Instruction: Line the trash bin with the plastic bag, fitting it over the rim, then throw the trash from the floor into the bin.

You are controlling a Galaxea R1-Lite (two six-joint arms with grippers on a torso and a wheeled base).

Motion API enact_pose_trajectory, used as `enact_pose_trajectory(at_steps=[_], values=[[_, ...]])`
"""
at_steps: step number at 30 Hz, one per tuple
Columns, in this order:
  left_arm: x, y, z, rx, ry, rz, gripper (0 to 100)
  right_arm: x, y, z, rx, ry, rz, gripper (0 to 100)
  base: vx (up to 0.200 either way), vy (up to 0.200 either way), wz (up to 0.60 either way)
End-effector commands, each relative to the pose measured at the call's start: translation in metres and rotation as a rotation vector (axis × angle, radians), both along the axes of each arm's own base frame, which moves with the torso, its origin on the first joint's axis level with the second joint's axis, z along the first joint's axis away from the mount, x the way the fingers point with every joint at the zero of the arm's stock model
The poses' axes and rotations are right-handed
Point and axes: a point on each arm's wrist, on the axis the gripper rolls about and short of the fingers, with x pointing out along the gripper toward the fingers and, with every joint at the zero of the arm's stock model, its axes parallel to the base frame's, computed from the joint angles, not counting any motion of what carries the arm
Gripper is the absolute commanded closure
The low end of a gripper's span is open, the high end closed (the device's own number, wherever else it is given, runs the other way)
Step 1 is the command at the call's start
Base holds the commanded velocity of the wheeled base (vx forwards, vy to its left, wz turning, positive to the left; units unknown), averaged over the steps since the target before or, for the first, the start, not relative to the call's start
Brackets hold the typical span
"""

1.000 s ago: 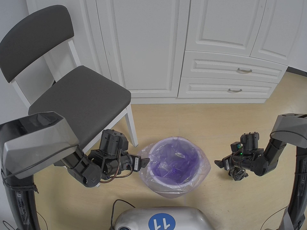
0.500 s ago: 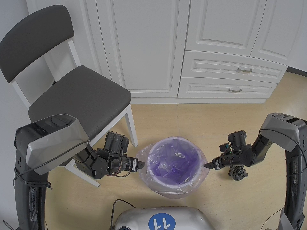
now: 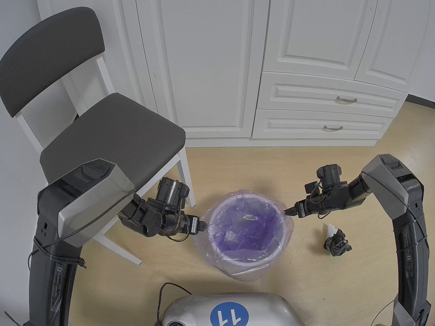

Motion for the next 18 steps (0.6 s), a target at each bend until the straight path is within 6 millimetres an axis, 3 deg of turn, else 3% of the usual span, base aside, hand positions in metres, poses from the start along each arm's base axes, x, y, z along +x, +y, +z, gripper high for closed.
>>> enact_pose_trajectory(at_steps=[1, 12, 18], values=[[0.009, -0.003, -0.015, 0.004, 0.014, 0.003, 0, 0.012, 0.000, -0.025, 0.002, 0.002, 0.002, 0, 0.000, 0.000, 0.00], [0.006, -0.007, -0.019, 0.009, 0.023, -0.004, 0, 0.019, 0.003, -0.038, 0.011, -0.021, -0.021, 0, 0.000, 0.000, 0.00], [0.007, -0.010, -0.018, -0.001, 0.009, -0.005, 0, 0.032, 0.003, -0.047, -0.015, -0.151, -0.075, 0, 0.000, 0.000, 0.00]])
